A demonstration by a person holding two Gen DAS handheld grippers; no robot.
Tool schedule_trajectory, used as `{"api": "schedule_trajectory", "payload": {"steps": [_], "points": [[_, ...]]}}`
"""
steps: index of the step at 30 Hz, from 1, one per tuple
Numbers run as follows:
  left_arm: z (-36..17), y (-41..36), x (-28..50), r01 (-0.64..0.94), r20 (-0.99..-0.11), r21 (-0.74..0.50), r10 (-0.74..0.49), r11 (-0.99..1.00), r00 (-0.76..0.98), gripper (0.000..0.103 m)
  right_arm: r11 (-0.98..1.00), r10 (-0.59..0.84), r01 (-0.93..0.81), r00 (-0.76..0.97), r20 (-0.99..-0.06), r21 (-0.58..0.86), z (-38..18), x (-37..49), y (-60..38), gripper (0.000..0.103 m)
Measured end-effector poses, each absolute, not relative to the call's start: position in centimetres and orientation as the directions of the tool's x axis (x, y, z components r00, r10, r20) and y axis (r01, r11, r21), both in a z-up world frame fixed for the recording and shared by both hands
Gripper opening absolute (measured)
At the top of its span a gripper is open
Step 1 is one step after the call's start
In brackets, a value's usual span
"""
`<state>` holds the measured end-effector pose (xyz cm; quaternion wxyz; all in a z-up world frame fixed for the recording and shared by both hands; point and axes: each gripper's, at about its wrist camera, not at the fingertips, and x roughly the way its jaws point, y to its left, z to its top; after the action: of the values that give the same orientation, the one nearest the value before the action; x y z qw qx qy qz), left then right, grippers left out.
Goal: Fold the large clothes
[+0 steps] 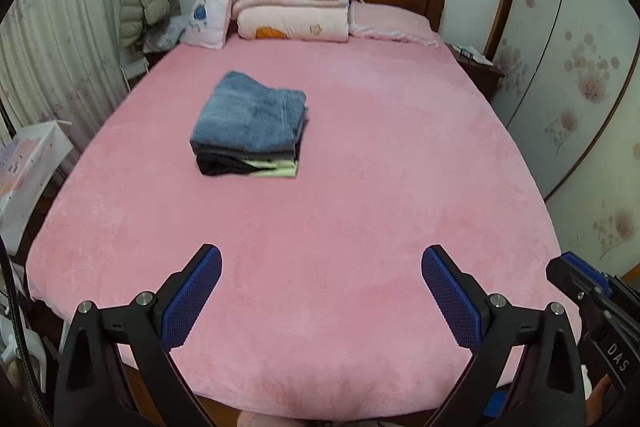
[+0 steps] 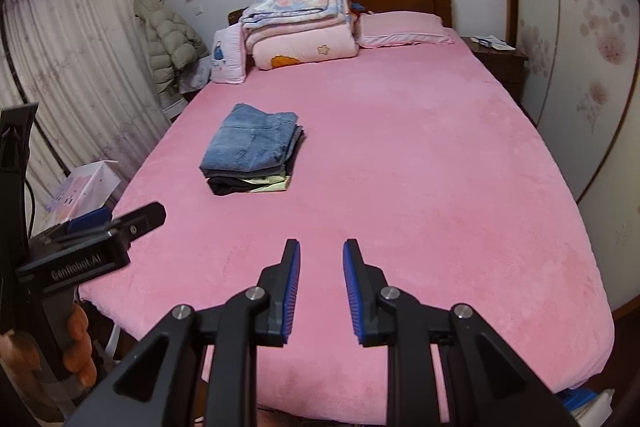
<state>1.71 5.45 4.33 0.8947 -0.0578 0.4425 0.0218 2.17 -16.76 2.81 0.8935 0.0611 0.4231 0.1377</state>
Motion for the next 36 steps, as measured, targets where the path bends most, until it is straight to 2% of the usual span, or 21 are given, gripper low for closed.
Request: {"api": "schedule_trajectory", "payload": {"steps": [2, 6, 19, 23, 34, 36], "points": [[3.8, 5.4, 1.9, -0.094, -0.806, -0.084, -0.012, 0.992, 0.592, 0.1, 0.957, 0.291, -0.18, 0.594, -0.75, 0.228, 2.5, 2.2, -16.6, 0.023], [3.3, 5.4, 2.0, -0.091, -0.814, -0.075, -0.008, 0.993, 0.581, 0.1, 0.958, 0.287, -0.17, 0.568, -0.772, 0.231, 1.7, 2.3, -16.2, 0.037], [3.0, 4.3, 1.8, -0.038, -0.819, -0.056, -0.024, 0.998, 0.574, 0.1, 0.968, 0.251, -0.128, 0.553, -0.795, 0.216, 1.0, 1.9, -15.7, 0.038], [2.8, 4.0, 1.7, -0.03, -0.822, -0.066, -0.037, 0.997, 0.568, 0.1, 0.969, 0.246, -0.131, 0.556, -0.794, 0.209, 1.0, 1.8, -15.7, 0.043], [2.0, 2.9, 2.2, 0.018, -0.842, -0.069, -0.068, 0.997, 0.536, 0.1, 0.976, 0.218, -0.113, 0.552, -0.805, 0.187, 1.0, 2.3, -16.2, 0.046], [2.0, 2.7, 2.1, 0.028, -0.843, -0.067, -0.072, 0.997, 0.533, 0.1, 0.978, 0.208, -0.107, 0.55, -0.809, 0.179, 0.8, 2.4, -16.2, 0.049]]}}
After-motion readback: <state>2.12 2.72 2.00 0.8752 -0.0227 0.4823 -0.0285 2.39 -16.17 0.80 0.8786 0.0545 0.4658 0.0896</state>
